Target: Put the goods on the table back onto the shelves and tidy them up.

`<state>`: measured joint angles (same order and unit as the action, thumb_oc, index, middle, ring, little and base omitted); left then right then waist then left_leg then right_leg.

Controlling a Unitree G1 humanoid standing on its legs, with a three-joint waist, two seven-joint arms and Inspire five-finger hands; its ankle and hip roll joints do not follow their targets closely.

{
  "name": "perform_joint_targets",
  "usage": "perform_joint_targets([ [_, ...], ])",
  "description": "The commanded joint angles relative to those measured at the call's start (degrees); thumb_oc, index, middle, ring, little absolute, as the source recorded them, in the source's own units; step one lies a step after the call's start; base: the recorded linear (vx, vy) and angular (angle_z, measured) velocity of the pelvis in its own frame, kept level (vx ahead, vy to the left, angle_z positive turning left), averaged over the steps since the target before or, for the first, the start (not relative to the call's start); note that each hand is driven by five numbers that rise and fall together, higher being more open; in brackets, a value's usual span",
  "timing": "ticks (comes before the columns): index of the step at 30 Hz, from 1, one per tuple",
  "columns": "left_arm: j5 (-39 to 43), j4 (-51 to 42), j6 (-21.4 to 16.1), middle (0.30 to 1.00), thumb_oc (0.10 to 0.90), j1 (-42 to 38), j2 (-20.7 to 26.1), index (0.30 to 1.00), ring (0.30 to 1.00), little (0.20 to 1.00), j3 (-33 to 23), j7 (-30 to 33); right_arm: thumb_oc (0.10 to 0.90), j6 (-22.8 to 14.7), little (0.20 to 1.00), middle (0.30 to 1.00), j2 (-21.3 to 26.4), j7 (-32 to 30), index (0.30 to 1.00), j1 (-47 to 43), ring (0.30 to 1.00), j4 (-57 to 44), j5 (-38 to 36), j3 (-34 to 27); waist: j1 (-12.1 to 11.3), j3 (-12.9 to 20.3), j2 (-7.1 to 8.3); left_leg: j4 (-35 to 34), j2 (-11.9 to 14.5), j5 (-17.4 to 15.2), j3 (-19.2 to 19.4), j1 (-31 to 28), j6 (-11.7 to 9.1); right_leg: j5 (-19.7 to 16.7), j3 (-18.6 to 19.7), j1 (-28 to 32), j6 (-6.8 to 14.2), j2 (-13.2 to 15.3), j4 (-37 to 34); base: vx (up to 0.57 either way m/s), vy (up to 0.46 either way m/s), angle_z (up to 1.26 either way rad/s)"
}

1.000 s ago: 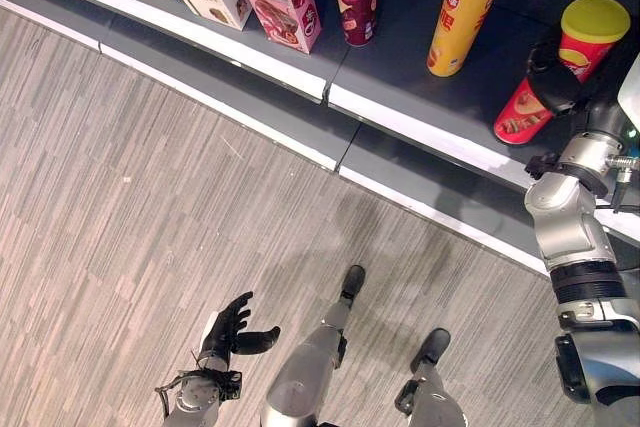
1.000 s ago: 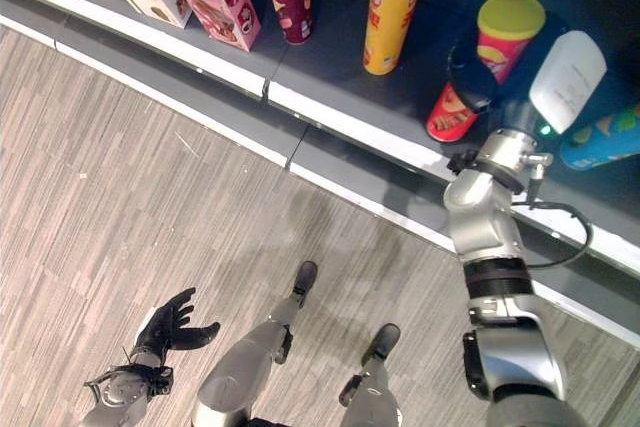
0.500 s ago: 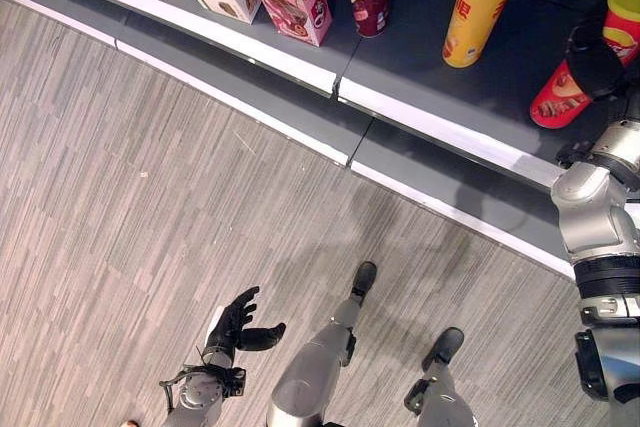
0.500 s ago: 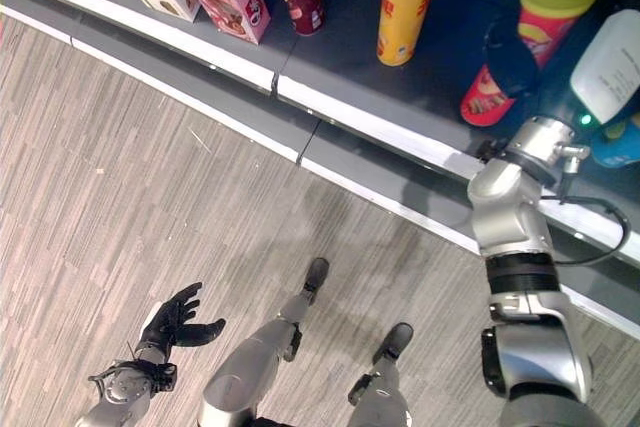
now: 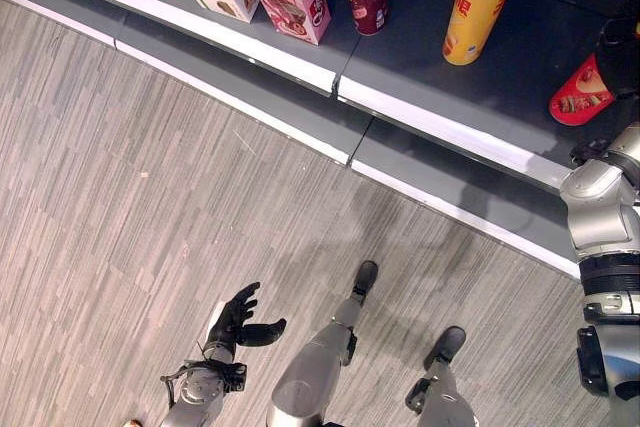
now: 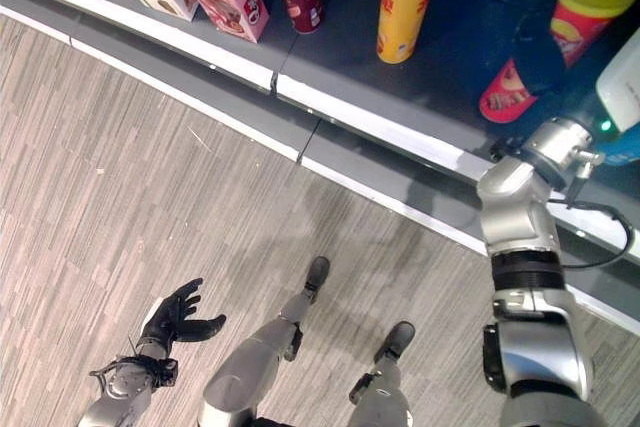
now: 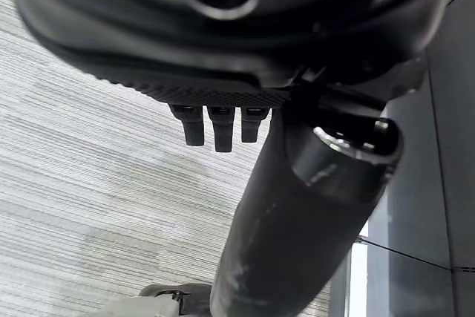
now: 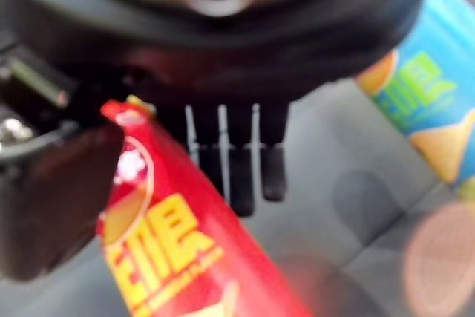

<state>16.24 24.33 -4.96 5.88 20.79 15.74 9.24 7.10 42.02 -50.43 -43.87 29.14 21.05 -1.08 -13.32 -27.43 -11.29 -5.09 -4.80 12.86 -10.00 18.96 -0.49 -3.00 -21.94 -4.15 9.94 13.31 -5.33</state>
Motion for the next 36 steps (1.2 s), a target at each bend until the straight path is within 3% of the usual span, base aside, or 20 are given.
perform_joint_targets([
  [1,0.0,1.5,-3.1,0.900,0.800,0.8,3.0,0.900,0.900,0.900,2.9,1.6,0.400,-2.3,0.300,0.300,6.5,-4.9,0.300,-6.0,0.300,-2.5,0.8,0.9,-0.2,3.8,-0.41,1.1,1.6,-5.9,-1.5,-1.7,-3.3,0.9,0.0,-2.3,2.2,4.6,4.1,0.00,0.000,0.00],
  [5,-0.1,2.0,-3.1,0.900,0.800,0.6,2.9,0.900,0.900,0.900,2.9,1.7,0.400,-2.6,0.300,0.300,6.0,-5.0,0.300,-6.1,0.300,-2.3,0.5,1.1,-0.1,3.8,-0.24,1.2,1.6,-5.9,-1.4,-1.6,-3.3,0.8,0.0,-2.4,2.1,4.6,4.0,0.00,0.000,0.00],
  [6,-0.1,2.1,-3.1,0.900,0.800,0.6,2.9,0.900,0.900,0.900,3.0,1.8,0.493,-2.7,0.439,0.439,5.7,-5.0,0.439,-6.1,0.439,-2.4,0.4,1.3,-0.1,3.7,-0.16,1.2,1.6,-5.9,-1.4,-1.6,-3.3,0.9,0.1,-2.4,2.1,4.6,4.1,0.00,0.000,0.00],
  [7,-0.2,2.2,-3.1,0.900,0.800,0.6,2.9,0.900,0.900,0.900,2.9,1.9,0.530,-2.7,0.495,0.495,5.5,-5.0,0.495,-6.1,0.495,-2.4,0.4,1.4,-0.1,3.7,-0.02,1.2,1.7,-6.2,-1.3,-1.9,-3.4,1.3,0.1,-2.2,2.1,4.5,4.1,0.00,0.000,0.00],
  [8,-0.2,2.2,-3.1,0.900,0.800,0.6,2.9,0.900,0.900,0.900,2.9,1.9,0.607,-2.8,0.611,0.611,5.5,-5.0,0.611,-6.1,0.611,-2.4,0.4,1.4,-0.1,3.7,-0.02,1.1,1.7,-6.2,-1.3,-1.9,-3.4,1.3,0.1,-2.1,2.1,4.5,4.1,0.00,0.000,0.00],
  [9,-0.2,2.6,-3.1,0.900,0.800,0.5,2.8,0.900,0.900,0.900,3.0,2.1,0.756,-2.7,0.834,0.834,5.2,-5.1,0.834,-6.0,0.834,-2.5,0.5,1.6,0.0,3.8,0.17,1.1,1.7,-6.2,-1.3,-2.0,-3.4,1.3,0.1,-2.1,2.1,4.5,4.1,0.00,0.000,0.00],
  [11,-0.2,2.9,-3.1,0.900,0.800,0.3,2.7,0.900,0.900,0.900,3.0,2.2,0.800,-2.7,0.900,0.900,5.0,-5.1,0.900,-6.1,0.900,-2.4,0.3,1.7,0.1,3.8,0.22,1.2,1.7,-5.9,-1.4,-1.8,-3.4,1.0,0.0,-2.2,2.1,4.5,4.0,0.00,0.000,0.00],
  [25,-0.9,7.7,-2.5,0.900,0.800,-1.2,1.6,0.900,0.900,0.900,3.0,3.0,0.800,-4.0,0.900,0.900,-0.4,-5.0,0.900,-3.3,0.900,-2.1,-1.6,2.3,0.8,5.2,2.57,1.6,2.7,-6.4,-1.2,-3.0,-3.6,1.4,0.0,-0.7,1.5,3.4,3.9,0.00,-0.006,0.01],
  [36,-1.0,11.8,-2.1,0.900,0.800,-2.0,0.8,0.900,0.900,0.900,2.4,3.5,0.800,-8.7,0.900,0.900,-3.5,-5.1,0.900,-2.6,0.900,0.0,-10.6,-0.8,1.3,5.6,3.48,0.9,3.2,-6.1,-0.5,-3.7,-4.0,1.1,0.4,-0.4,1.4,2.8,3.1,-0.01,-0.003,-0.02],
])
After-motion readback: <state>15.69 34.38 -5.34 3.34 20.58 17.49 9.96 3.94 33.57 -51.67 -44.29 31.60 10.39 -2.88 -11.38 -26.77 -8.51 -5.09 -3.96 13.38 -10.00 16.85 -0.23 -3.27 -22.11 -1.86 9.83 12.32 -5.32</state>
